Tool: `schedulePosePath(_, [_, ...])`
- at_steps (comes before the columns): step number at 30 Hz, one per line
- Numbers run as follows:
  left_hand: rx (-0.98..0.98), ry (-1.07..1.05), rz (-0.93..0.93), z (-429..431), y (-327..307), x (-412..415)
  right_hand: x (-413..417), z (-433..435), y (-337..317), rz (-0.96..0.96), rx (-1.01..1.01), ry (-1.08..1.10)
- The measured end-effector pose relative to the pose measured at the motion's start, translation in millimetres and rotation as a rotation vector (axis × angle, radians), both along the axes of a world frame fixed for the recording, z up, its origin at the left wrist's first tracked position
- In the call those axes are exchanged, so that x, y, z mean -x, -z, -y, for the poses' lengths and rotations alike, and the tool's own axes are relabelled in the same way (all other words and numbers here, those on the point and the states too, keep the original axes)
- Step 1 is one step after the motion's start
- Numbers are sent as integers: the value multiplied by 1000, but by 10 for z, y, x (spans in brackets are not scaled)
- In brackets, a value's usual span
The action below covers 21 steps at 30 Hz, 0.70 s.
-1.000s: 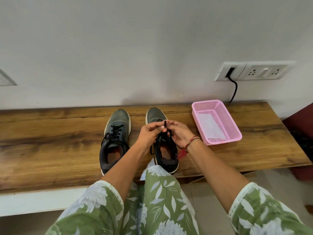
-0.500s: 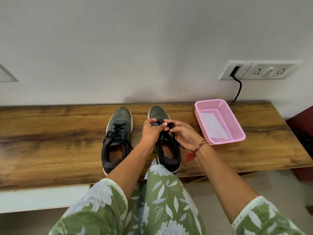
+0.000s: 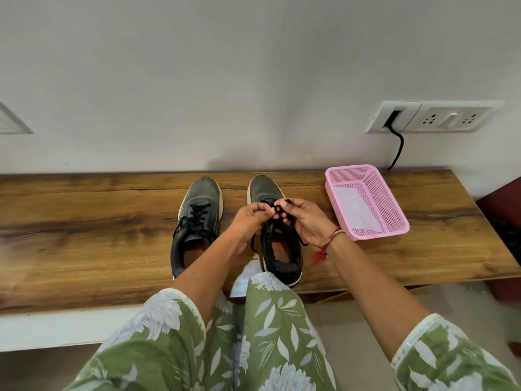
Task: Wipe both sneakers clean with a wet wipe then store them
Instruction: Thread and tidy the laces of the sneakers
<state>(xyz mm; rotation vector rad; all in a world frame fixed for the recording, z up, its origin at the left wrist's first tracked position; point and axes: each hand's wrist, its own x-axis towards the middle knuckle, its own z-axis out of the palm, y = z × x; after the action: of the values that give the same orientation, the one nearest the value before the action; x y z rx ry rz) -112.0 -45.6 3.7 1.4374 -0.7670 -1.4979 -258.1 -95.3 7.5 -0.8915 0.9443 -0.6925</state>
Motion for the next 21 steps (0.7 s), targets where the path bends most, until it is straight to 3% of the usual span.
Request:
schedulePosePath(4, [-2, -2, 69, 17, -65, 17, 88, 44, -129, -375, 490, -198])
schedulePosePath(7, [4, -37, 148, 74, -77, 20, 49, -16, -136, -691, 912, -226])
schedulePosePath(9, [33, -52, 238, 98, -69, 1, 16, -97, -84, -804, 1083, -166])
schedulePosePath(17, [157, -29, 605, 62, -45, -25, -96, -234, -28, -908, 1125, 17])
schedulePosePath(21, [67, -36, 359, 52, -50, 2, -84, -247, 4, -860, 1048, 96])
